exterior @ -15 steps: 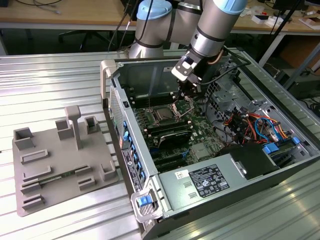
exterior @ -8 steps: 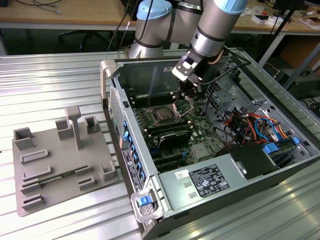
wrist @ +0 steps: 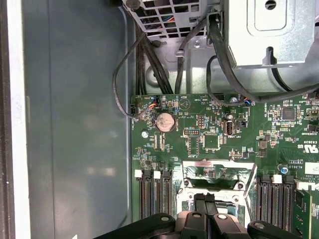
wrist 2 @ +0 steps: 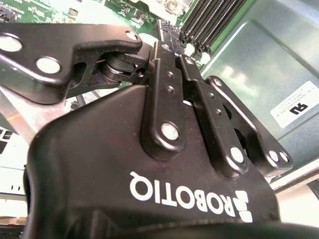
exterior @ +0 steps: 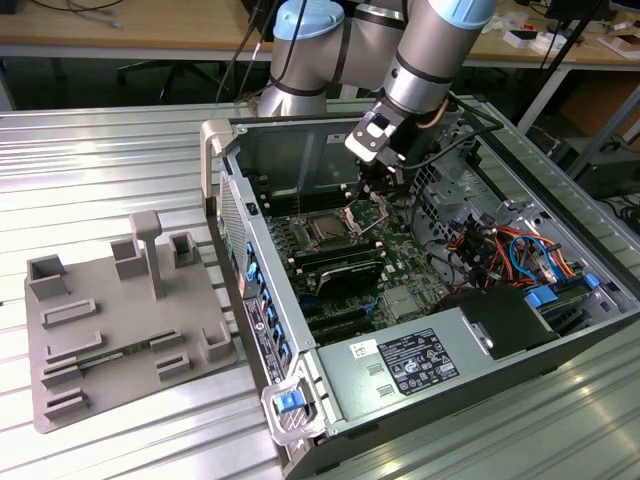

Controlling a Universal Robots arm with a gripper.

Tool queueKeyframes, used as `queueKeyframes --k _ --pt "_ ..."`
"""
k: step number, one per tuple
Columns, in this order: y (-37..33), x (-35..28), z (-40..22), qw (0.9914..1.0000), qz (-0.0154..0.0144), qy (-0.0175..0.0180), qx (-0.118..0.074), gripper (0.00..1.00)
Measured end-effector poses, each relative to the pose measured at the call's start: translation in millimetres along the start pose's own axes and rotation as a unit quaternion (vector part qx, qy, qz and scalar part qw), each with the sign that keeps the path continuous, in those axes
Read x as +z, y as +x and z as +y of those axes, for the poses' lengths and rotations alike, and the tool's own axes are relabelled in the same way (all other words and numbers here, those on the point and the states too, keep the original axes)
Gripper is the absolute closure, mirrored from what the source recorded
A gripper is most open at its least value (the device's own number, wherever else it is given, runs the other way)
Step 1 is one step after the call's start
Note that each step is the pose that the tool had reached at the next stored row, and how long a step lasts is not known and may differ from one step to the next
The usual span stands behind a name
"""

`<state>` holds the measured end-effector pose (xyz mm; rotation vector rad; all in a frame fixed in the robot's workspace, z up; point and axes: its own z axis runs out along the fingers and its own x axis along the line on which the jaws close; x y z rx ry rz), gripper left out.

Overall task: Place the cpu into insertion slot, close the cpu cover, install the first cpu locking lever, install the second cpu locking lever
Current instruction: 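Close the cpu cover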

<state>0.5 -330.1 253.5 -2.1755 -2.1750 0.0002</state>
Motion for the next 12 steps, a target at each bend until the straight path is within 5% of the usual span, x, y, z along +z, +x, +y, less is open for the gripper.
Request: queueKeyframes --k 12 --pt "0.0 -0.2 3.1 1.0 0.0001 0.0012 0.0 0.89"
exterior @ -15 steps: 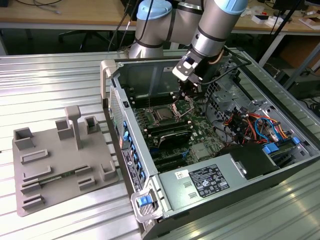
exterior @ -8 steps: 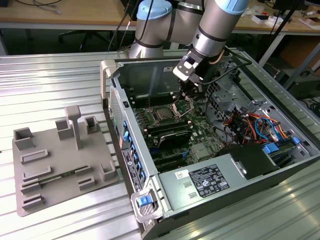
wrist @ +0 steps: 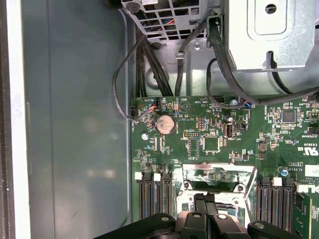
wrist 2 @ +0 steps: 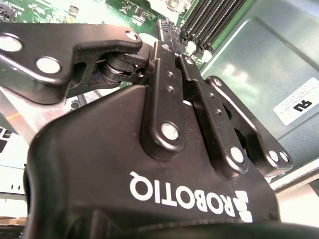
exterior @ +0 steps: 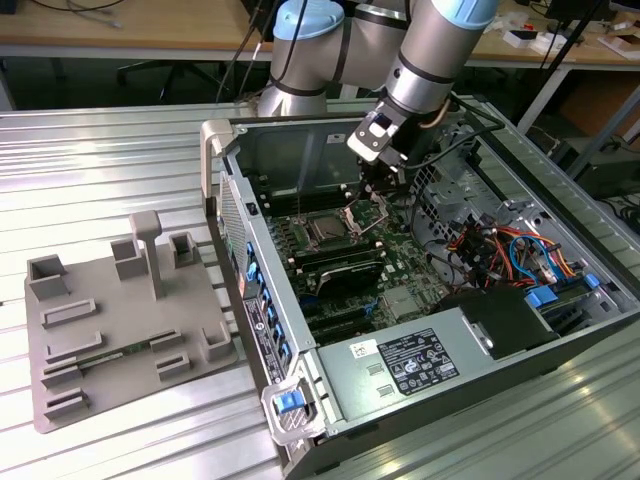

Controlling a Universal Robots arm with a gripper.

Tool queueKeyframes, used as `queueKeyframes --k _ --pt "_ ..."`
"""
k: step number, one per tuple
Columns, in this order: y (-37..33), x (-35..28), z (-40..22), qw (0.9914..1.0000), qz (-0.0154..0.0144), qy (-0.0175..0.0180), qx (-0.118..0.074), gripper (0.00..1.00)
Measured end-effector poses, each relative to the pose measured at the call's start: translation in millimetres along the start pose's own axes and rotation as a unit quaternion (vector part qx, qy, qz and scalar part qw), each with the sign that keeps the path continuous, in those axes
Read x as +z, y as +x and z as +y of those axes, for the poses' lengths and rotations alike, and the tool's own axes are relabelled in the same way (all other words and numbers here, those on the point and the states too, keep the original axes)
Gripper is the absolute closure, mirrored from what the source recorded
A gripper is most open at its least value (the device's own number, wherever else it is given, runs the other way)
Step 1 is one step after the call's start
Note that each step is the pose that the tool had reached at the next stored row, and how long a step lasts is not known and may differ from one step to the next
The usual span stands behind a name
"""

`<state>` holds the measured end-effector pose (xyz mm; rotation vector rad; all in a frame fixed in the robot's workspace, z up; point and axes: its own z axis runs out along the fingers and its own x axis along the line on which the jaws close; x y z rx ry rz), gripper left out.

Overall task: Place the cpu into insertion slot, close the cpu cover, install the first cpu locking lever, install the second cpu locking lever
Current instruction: 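Close the cpu cover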

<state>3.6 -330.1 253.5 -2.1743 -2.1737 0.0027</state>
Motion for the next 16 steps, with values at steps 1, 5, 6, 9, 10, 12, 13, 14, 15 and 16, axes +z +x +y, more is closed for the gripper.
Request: queueKeyframes --k 1,5,6,9,10,12,13,14,15,16 --pt "0.0 0.0 0.2 1.0 0.0 0.0001 0.0 0.89" --pt "0.0 0.0 0.9 1.0 0.0001 0.0003 0.0 0.89" --pt "0.0 0.0 1.2 1.0 0.0001 0.0004 0.0 0.89" --pt "0.0 -0.1 1.7 1.0 0.0001 0.0006 0.0 0.89" --pt "0.0 -0.1 1.9 1.0 0.0001 0.0007 0.0 0.89" --pt "0.0 -0.1 2.7 1.0 0.0002 0.0009 0.0 0.89" --pt "0.0 -0.1 2.7 1.0 0.0003 0.001 0.0 0.89" --pt "0.0 -0.1 2.8 1.0 0.0004 0.0009 0.0 0.89" --pt "0.0 -0.1 2.9 1.0 0.0005 0.001 0.0 0.89" --pt "0.0 -0.1 2.9 1.0 0.0005 0.001 0.0 0.89"
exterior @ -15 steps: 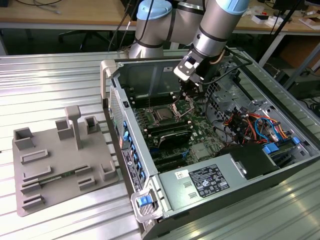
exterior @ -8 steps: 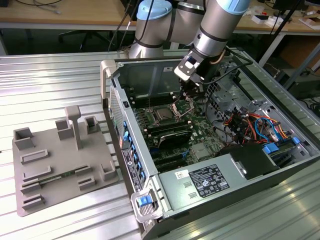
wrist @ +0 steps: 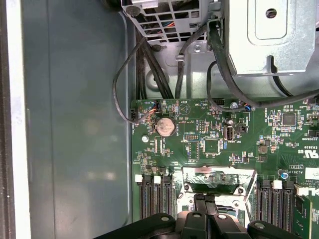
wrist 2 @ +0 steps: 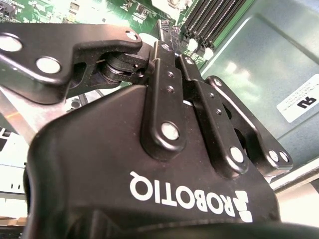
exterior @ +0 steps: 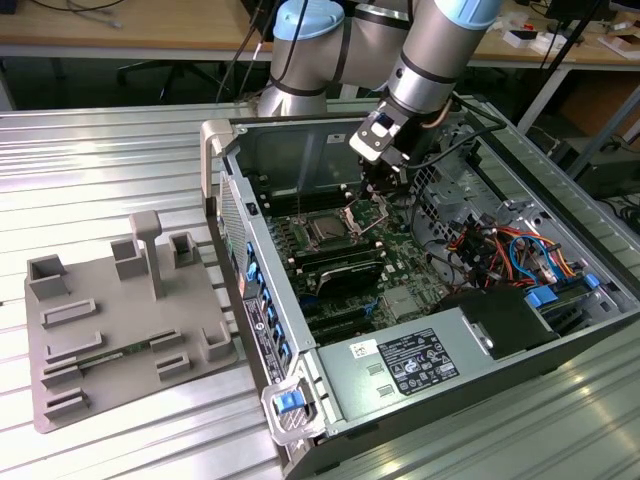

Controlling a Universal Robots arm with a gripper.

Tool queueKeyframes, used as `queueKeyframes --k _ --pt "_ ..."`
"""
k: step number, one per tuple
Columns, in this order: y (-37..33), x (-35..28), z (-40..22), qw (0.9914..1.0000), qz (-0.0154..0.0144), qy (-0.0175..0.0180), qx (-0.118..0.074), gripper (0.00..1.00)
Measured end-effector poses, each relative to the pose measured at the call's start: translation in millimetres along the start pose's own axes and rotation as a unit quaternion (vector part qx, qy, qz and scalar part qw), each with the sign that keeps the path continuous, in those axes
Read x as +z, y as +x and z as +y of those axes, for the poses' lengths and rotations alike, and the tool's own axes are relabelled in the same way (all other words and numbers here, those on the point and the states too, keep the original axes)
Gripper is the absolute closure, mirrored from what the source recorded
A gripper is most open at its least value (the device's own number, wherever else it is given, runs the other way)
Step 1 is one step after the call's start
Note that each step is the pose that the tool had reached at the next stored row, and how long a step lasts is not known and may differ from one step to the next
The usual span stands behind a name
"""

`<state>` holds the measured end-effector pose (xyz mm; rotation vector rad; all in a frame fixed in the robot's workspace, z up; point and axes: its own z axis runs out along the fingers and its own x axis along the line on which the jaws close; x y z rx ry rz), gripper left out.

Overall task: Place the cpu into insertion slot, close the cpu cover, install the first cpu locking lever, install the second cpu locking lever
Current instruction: 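Close the cpu cover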

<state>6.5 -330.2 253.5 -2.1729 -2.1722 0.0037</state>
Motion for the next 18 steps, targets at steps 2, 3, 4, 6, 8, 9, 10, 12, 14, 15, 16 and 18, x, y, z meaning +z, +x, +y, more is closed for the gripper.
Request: queueKeyframes --k 2,3,4,6,8,9,10,12,14,15,16,18 --pt "0.0 0.0 0.2 1.0 0.0001 0.0 0.0 0.89" --pt "0.0 0.0 0.4 1.0 0.0002 0.0001 0.0 0.89" --pt "0.0 0.0 0.5 1.0 0.0002 0.0001 0.0 0.89" --pt "0.0 0.0 0.7 1.0 0.0002 0.0001 0.0 0.89" --pt "0.0 -0.1 1.0 1.0 0.0002 0.0002 0.0 0.89" --pt "0.0 -0.1 1.1 1.0 0.0003 0.0002 0.0 0.89" --pt "0.0 -0.2 1.4 1.0 0.0003 0.0003 0.0 0.89" --pt "0.0 -0.3 1.9 1.0 0.0003 0.0005 0.0 0.89" --pt "0.0 -0.5 2.5 1.0 0.0006 0.0008 0.0 0.89" --pt "0.0 -0.5 2.7 1.0 0.0006 0.0009 0.0 0.89" --pt "0.0 -0.6 3.1 1.0 0.0006 0.001 0.0 0.89" --pt "0.0 -0.7 4.0 1.0 0.0007 0.0016 0.0 0.89"
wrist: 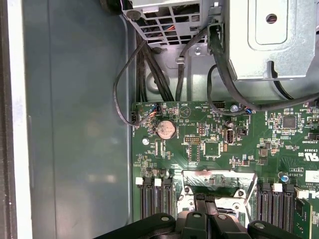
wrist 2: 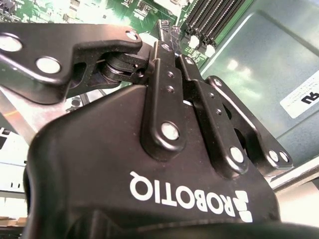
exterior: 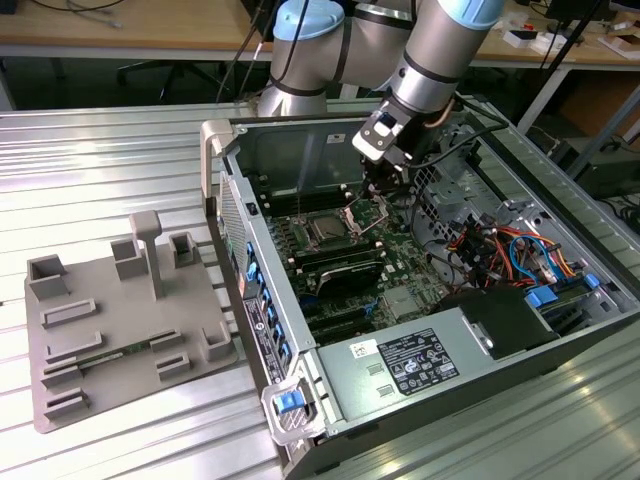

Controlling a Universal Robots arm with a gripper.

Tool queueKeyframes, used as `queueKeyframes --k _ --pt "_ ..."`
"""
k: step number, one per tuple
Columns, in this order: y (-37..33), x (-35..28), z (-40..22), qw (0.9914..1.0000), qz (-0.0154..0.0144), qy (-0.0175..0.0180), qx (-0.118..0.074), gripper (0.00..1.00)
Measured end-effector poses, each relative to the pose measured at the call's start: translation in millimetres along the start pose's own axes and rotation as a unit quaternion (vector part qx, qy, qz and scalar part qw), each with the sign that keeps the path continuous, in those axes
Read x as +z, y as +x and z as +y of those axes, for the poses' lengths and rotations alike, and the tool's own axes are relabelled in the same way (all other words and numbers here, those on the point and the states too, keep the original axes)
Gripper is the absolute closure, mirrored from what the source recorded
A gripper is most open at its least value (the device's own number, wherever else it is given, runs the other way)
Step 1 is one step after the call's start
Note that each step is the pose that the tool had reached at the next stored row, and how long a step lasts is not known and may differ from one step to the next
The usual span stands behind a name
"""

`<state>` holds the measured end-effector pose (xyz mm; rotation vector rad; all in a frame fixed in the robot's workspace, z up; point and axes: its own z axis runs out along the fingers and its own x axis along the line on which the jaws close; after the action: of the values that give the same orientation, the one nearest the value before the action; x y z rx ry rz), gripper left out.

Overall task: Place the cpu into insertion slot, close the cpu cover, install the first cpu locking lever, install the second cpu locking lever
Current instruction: 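Close the cpu cover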

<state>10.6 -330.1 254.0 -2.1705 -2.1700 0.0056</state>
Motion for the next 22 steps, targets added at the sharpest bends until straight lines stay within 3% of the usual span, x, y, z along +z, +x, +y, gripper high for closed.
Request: queueKeyframes --k 4,13,22 --pt "0.0 -0.2 2.7 1.0 0.0002 0.0016 0.0 0.89" --pt "0.0 -0.4 4.7 1.0 0.0002 0.0016 0.0 0.89" --pt "0.2 -6.8 12.1 0.99999 0.0002 0.0031 -0.001 0.89"
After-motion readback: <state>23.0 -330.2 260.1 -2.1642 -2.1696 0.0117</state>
